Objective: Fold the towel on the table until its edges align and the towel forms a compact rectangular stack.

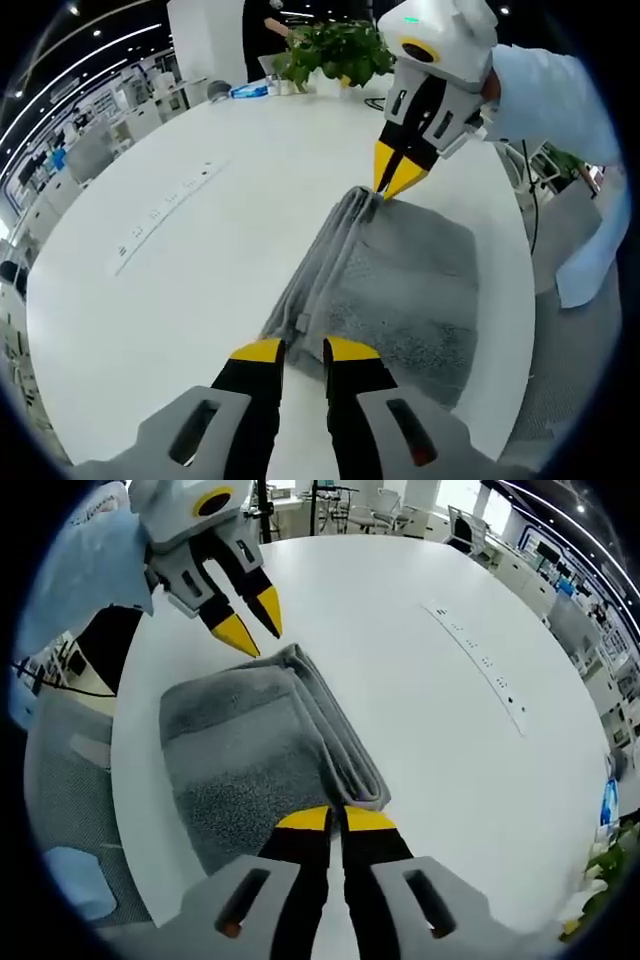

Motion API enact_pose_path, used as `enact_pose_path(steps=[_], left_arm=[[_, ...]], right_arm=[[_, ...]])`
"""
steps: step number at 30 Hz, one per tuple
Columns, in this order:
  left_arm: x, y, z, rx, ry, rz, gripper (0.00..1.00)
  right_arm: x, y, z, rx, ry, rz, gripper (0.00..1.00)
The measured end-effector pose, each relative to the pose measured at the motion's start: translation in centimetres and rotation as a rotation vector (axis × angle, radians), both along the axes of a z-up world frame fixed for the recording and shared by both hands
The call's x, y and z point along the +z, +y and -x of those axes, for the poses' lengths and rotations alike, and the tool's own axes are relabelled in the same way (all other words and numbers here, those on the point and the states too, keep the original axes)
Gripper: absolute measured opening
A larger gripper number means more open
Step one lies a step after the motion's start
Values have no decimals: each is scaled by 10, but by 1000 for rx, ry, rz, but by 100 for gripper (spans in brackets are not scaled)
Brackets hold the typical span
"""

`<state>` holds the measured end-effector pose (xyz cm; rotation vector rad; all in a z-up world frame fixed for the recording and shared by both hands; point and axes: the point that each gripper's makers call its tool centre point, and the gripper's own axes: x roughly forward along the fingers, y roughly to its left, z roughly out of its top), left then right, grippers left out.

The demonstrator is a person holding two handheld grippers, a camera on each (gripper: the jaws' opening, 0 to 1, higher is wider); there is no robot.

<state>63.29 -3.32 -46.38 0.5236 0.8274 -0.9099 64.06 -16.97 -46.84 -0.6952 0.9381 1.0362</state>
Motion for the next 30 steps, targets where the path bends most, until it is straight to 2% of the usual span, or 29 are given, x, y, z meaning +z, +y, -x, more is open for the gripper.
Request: enact_pose_path(steps=[3, 9, 14, 16, 21, 30], left_arm=[[-6, 0, 0, 8, 5, -5, 18], [-13, -3, -1, 19, 27, -5, 19], [-20, -3, 0, 27, 51, -8, 19], [-22, -3, 1, 29, 57, -7, 19], [-25, -3, 1, 30, 67, -4, 19], [-18, 1, 3, 42, 52, 12, 20]], right_arm=[[-1, -2, -5, -16, -27, 1, 10], [-4, -3, -13, -32, -53, -4, 12], [-9, -2, -22, -71, -50, -3, 14], [-13, -3, -20, -77, -27, 3, 15], [-22, -6, -16, -70, -13, 23, 15], [-8, -7, -13, -82, -19, -13, 17]])
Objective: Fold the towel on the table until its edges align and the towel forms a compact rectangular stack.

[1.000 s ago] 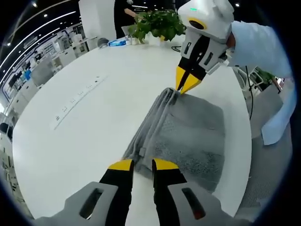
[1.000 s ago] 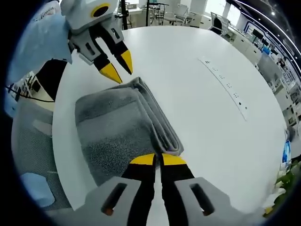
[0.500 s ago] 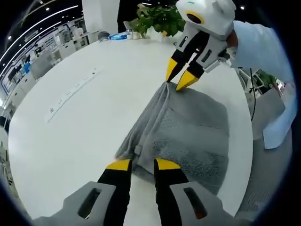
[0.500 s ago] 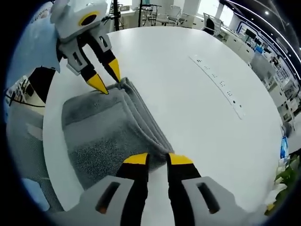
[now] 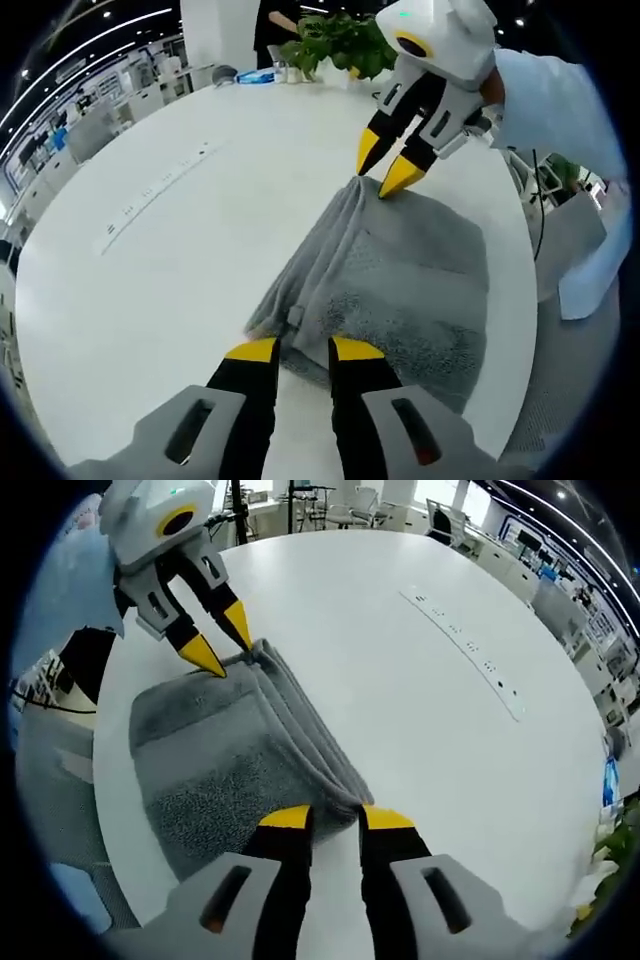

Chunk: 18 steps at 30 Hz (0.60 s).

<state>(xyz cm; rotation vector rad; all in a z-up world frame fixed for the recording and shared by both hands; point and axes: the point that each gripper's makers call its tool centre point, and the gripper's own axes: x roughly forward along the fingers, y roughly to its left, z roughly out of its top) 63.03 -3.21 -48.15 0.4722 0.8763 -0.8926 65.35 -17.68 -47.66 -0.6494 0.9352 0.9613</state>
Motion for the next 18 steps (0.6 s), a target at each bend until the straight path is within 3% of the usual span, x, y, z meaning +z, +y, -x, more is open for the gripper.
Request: enact_pose_path(steps=[18], left_arm=[[18, 11, 15, 69, -39, 71, 25]], right_arm=[[15, -7, 22, -24, -5, -65, 28]])
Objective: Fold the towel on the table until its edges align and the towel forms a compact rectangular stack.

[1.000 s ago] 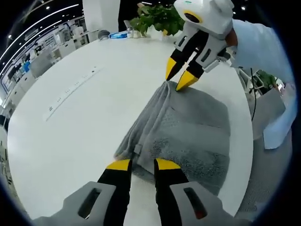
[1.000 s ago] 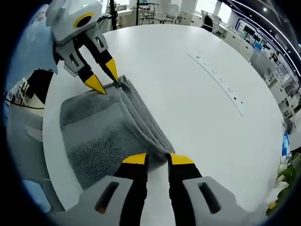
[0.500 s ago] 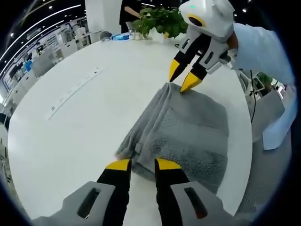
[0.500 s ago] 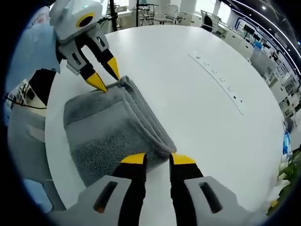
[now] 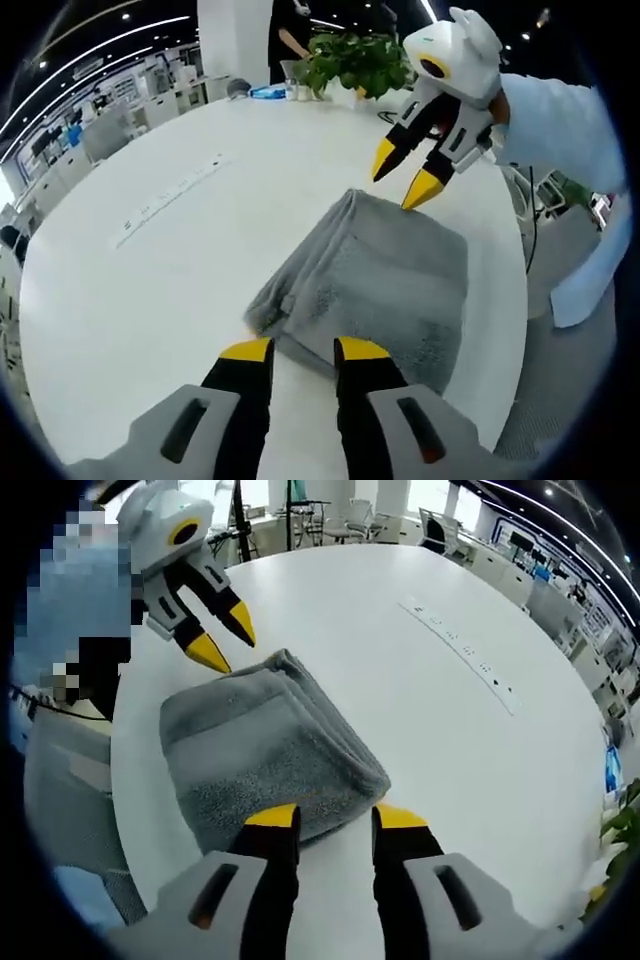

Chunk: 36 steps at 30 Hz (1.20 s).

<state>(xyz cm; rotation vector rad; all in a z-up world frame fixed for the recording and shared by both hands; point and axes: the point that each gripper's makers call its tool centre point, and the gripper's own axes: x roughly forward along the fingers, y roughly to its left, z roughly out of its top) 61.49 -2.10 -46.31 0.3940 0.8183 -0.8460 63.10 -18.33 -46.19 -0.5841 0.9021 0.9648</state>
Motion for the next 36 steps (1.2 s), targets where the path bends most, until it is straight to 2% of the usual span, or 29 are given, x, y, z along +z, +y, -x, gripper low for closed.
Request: enact_pose_path(steps=[5, 8, 12, 16, 24, 36], left_arm=[[3, 2, 9, 11, -16, 0, 29], [8, 2, 12, 42, -30, 41, 30], [11, 2, 18, 51, -38, 58, 32], [11, 3, 26, 52, -43, 65, 39], [10, 3, 47, 56, -44, 87, 43], [10, 1, 67, 57, -58, 109, 46]], right_arm=[[6, 0, 6, -15, 0, -26, 30], [7, 0, 10, -23, 5, -41, 31], [8, 0, 20, -32, 8, -60, 32], [9, 4, 27, -45, 20, -95, 38], [5, 4, 49, -33, 31, -108, 46], [-1, 0, 68, -35, 36, -117, 48]])
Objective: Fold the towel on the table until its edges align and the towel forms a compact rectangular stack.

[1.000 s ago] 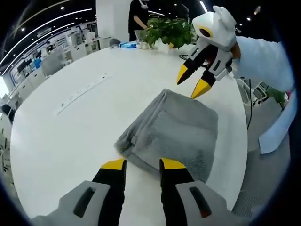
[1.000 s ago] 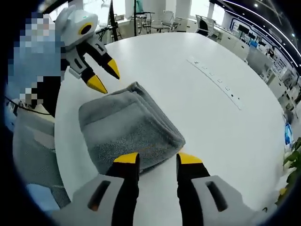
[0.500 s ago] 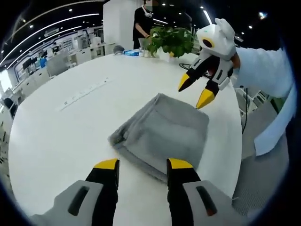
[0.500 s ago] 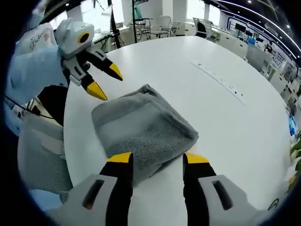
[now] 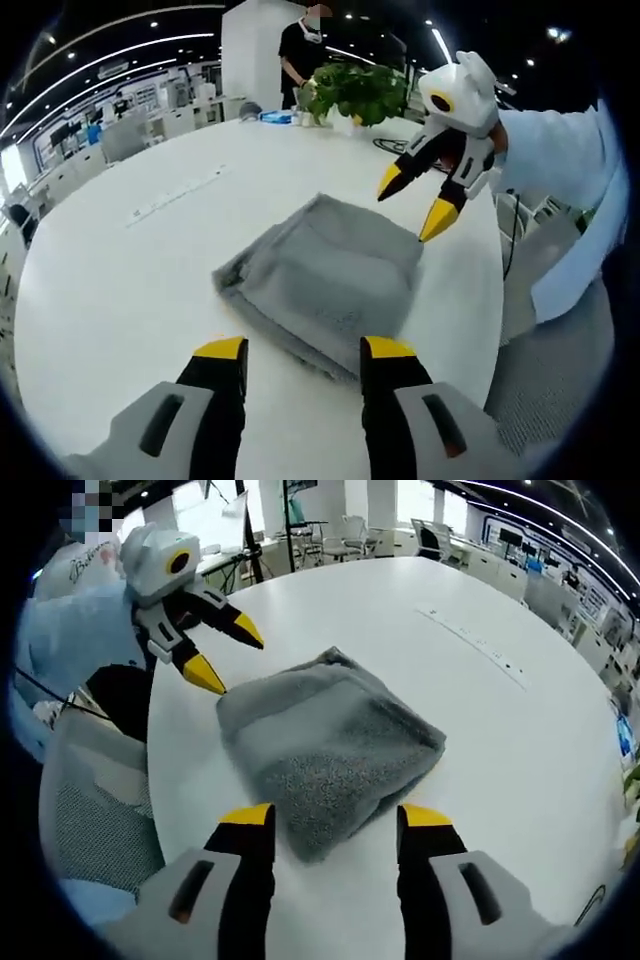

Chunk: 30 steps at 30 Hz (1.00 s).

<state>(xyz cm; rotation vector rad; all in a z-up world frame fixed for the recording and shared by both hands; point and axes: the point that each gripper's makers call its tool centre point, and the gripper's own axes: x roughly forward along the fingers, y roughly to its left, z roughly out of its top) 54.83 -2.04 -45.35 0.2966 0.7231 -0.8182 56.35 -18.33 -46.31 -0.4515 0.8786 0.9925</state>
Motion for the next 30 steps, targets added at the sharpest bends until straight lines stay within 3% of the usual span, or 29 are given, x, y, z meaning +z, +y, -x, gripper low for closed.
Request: enact_pose_path(steps=[11, 17, 23, 30], left_arm=[[-14, 2, 15, 60, -22, 0, 48], [-30, -3, 24, 47, 7, -2, 47], [-39, -13, 26, 41, 16, 1, 46], [-47, -21, 22, 95, 8, 6, 42]], right_arm=[[-8, -4, 18, -33, -33, -23, 48], [-16, -1, 22, -46, -21, -32, 48], [-23, 0, 24, -67, -19, -44, 46], [-34, -2, 25, -99, -25, -49, 42]])
